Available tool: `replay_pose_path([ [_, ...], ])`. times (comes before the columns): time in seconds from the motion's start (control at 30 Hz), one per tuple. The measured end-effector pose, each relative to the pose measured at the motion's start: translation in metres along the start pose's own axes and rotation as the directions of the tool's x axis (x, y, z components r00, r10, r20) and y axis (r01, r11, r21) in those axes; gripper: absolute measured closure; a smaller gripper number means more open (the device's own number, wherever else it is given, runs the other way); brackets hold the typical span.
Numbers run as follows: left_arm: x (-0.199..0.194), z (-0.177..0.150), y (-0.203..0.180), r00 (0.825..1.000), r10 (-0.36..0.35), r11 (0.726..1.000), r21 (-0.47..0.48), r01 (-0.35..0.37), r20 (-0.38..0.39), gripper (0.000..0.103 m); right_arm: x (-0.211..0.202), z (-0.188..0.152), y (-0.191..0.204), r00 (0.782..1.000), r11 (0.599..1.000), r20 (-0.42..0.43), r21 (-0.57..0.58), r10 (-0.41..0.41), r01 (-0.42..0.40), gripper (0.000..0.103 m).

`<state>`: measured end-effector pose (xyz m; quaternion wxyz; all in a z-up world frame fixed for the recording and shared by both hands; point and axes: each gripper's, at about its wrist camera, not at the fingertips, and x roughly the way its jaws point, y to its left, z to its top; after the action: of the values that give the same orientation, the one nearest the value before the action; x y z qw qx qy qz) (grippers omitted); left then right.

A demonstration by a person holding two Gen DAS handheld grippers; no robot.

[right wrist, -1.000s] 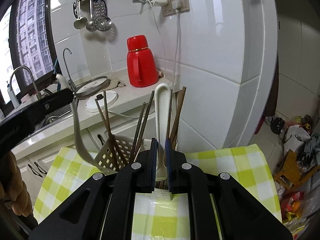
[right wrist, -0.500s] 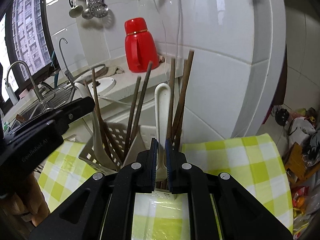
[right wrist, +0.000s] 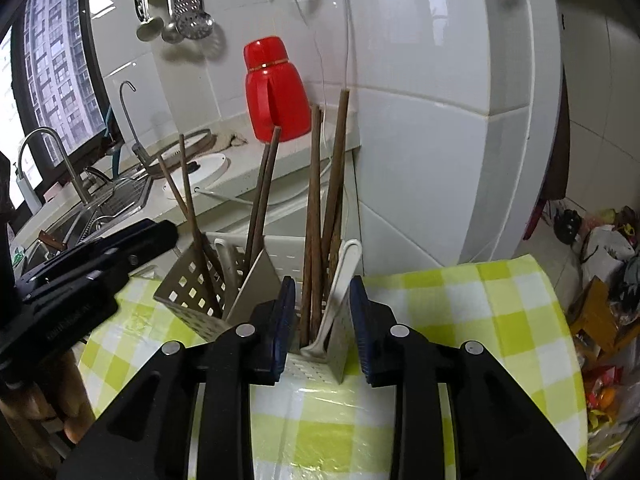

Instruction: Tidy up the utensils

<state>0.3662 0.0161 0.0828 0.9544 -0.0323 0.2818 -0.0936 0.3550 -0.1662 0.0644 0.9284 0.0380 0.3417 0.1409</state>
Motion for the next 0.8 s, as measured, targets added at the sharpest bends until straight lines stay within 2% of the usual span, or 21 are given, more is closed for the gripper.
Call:
replay_pose_path([
  [0.07,-0.013,-0.003,0.001,1.000,-0.002,1.000,-0.007,0.002,0.014,0.069,-0.010,-0.004,-0.001,1.000,1.000,0.019,-0.009,-0.002,0.002,0.073],
  [0.13,-0.030,-0.015,0.001,1.000,0.004,1.000,-0.005,-0.004,0.031,0.059,-0.021,-0.013,-0.003,0.999,1.000,0.042,-0.019,-0.001,0.002,0.069],
  [0.23,-0.050,-0.038,0.004,0.999,-0.005,1.000,-0.020,0.006,0.043,0.049,-0.034,-0.031,-0.005,0.996,0.999,0.087,-0.037,-0.014,0.018,0.055],
  [0.3,-0.060,-0.058,0.006,0.999,-0.002,0.999,-0.032,0.004,0.046,0.038,-0.042,-0.047,-0.006,0.992,0.998,0.126,-0.048,-0.030,0.036,0.040],
  [0.37,-0.067,-0.078,0.005,0.999,0.004,1.000,-0.028,-0.002,0.048,0.034,-0.046,-0.063,-0.007,0.988,0.998,0.151,-0.051,-0.039,0.047,0.034],
  [0.47,-0.071,-0.104,0.005,0.999,0.005,1.000,-0.022,-0.004,0.052,0.027,-0.049,-0.088,-0.009,0.981,0.997,0.189,-0.047,-0.051,0.061,0.028],
  [0.57,-0.069,-0.127,0.003,0.999,0.006,1.000,-0.008,-0.005,0.048,0.023,-0.052,-0.103,-0.008,0.975,0.997,0.215,-0.050,-0.053,0.065,0.025],
  [0.67,-0.067,-0.138,0.002,0.998,0.002,1.000,-0.004,-0.002,0.065,0.016,-0.057,-0.114,-0.002,0.964,0.993,0.261,-0.084,-0.057,0.082,0.019],
  [0.8,-0.063,-0.143,0.002,0.997,0.001,1.000,-0.002,-0.001,0.075,0.015,-0.058,-0.123,0.002,0.949,0.990,0.309,-0.105,-0.061,0.098,0.019],
])
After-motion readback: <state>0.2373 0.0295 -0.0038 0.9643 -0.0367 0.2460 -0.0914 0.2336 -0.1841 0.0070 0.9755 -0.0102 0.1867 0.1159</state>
